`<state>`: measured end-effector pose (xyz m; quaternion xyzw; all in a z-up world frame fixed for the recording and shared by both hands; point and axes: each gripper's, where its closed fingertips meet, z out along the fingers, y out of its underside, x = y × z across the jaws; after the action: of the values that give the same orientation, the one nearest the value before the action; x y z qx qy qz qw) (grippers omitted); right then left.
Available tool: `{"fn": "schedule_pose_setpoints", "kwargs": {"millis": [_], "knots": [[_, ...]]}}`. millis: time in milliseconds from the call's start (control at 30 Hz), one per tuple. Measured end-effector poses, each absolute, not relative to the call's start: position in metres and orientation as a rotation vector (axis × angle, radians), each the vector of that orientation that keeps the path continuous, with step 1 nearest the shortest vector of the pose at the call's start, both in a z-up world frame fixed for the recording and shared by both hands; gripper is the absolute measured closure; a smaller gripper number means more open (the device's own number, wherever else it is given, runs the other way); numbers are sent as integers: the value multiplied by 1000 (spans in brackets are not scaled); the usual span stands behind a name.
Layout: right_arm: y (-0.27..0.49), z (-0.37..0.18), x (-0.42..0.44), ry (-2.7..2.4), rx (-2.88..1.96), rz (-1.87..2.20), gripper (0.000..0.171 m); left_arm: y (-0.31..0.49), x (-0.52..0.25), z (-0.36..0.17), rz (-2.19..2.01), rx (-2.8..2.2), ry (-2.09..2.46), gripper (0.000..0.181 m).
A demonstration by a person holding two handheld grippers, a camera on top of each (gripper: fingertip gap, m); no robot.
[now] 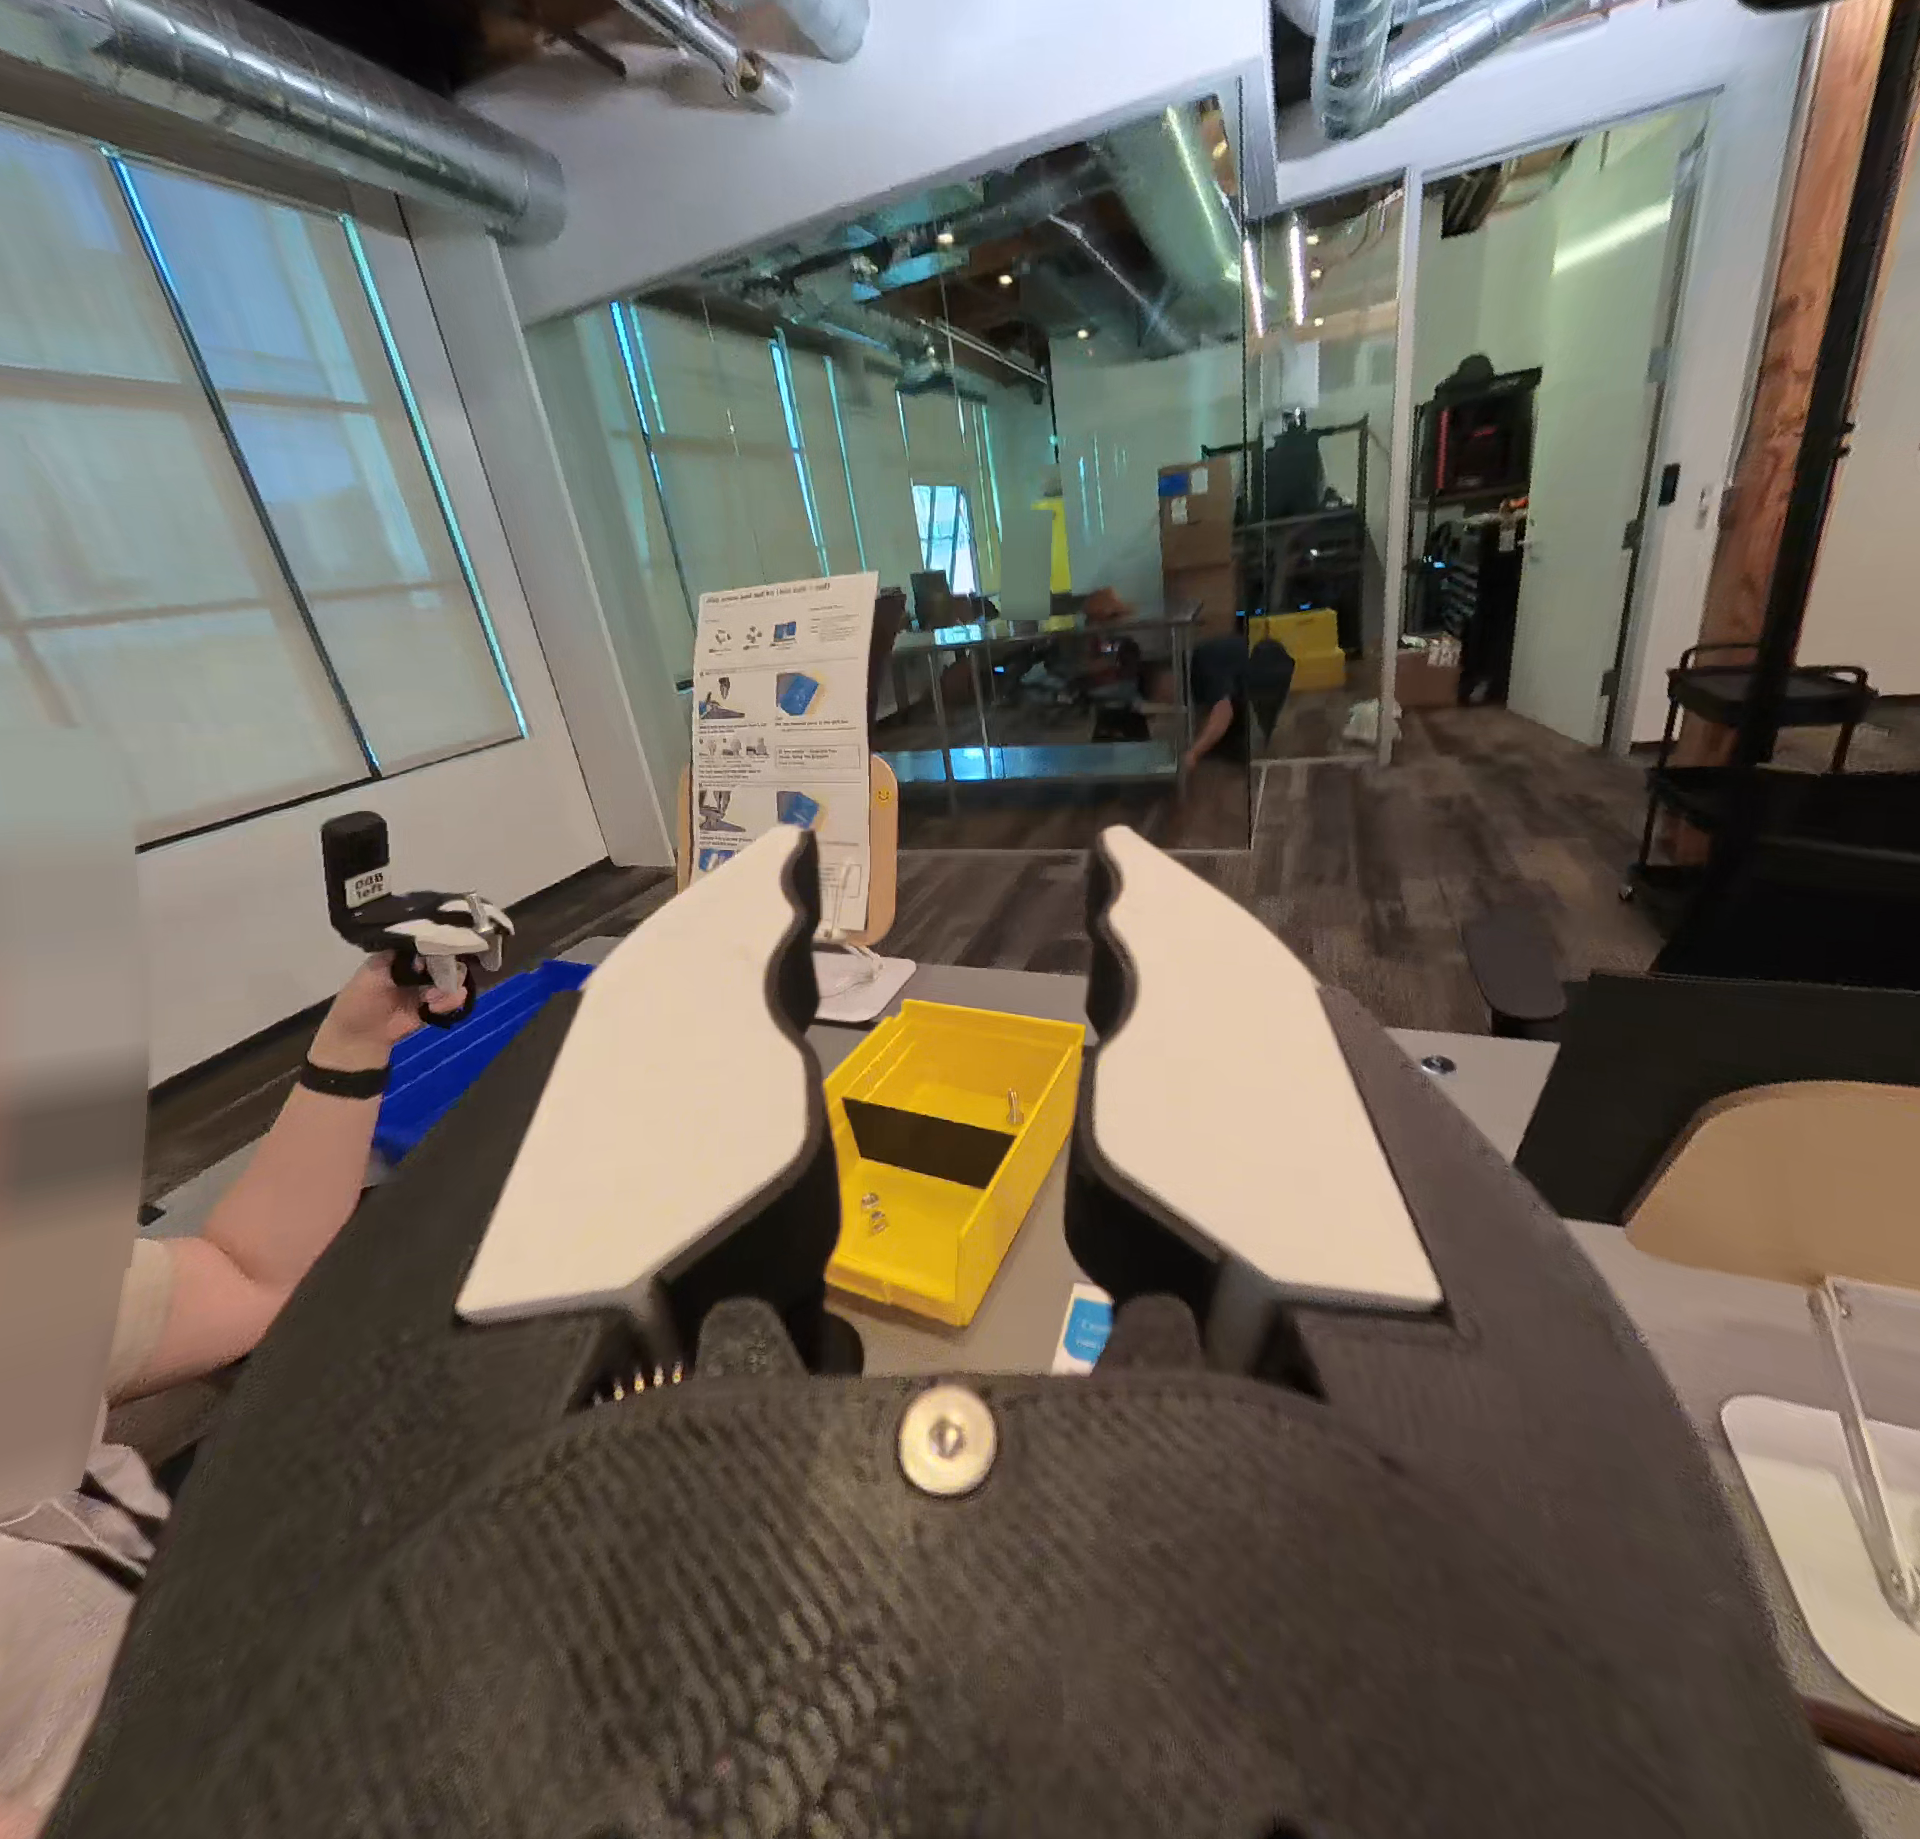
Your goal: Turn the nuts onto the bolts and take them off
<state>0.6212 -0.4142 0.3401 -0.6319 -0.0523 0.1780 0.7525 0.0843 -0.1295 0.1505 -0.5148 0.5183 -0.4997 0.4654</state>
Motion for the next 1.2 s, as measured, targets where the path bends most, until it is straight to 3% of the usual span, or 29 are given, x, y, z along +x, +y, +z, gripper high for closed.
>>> {"fn": "schedule_pose_setpoints", "kwargs": {"millis": [233,433,667,933,1200], "knots": [[-427,355,611,-80,-1426,468,111,-130,82,151,-1223,-1266,1275,163],[-433,349,610,-107,-1494,373,113,-133,81,152,-1224,-1259,1285,163],[-450,370,610,-167,-1427,224,140,-134,82,151,-1219,-1262,1289,163],[-468,379,620,-84,-1398,206,128,-136,86,148,-1216,-1273,1307,163],[-473,376,617,-81,-1421,227,139,-137,85,149,-1212,-1271,1306,163]]}}
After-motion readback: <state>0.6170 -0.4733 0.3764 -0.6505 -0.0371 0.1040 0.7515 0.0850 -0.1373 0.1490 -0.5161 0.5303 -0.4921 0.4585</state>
